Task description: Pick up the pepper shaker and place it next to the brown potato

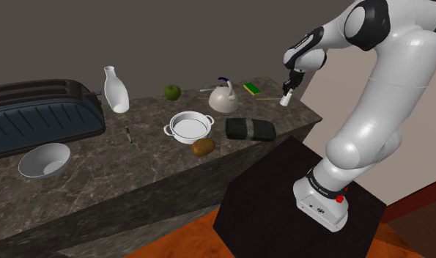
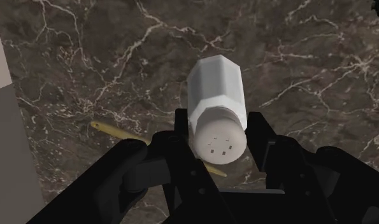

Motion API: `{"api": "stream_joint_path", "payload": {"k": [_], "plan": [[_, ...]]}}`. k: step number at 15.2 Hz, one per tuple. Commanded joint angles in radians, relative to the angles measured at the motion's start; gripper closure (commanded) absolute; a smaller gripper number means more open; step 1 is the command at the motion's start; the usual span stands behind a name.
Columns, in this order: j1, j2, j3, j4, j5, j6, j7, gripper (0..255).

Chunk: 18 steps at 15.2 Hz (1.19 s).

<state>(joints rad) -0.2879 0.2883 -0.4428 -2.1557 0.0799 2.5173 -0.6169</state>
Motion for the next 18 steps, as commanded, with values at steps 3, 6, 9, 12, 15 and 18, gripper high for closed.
{"api": "stream_joint_path", "payload": {"k": [3, 6, 9, 12, 15, 18], "plan": [[0.011, -0.039, -0.012, 0.011, -0.026, -0.047, 0.016, 255], [0.017, -0.067, -0.019, 0.02, -0.044, -0.082, 0.027, 255], [0.022, -0.094, -0.025, 0.032, -0.061, -0.119, 0.037, 255], [0.027, -0.12, -0.029, 0.046, -0.077, -0.155, 0.045, 255], [0.031, -0.144, -0.033, 0.062, -0.091, -0.193, 0.053, 255], [0.063, -0.189, -0.021, 0.013, -0.126, -0.187, 0.116, 255]]}}
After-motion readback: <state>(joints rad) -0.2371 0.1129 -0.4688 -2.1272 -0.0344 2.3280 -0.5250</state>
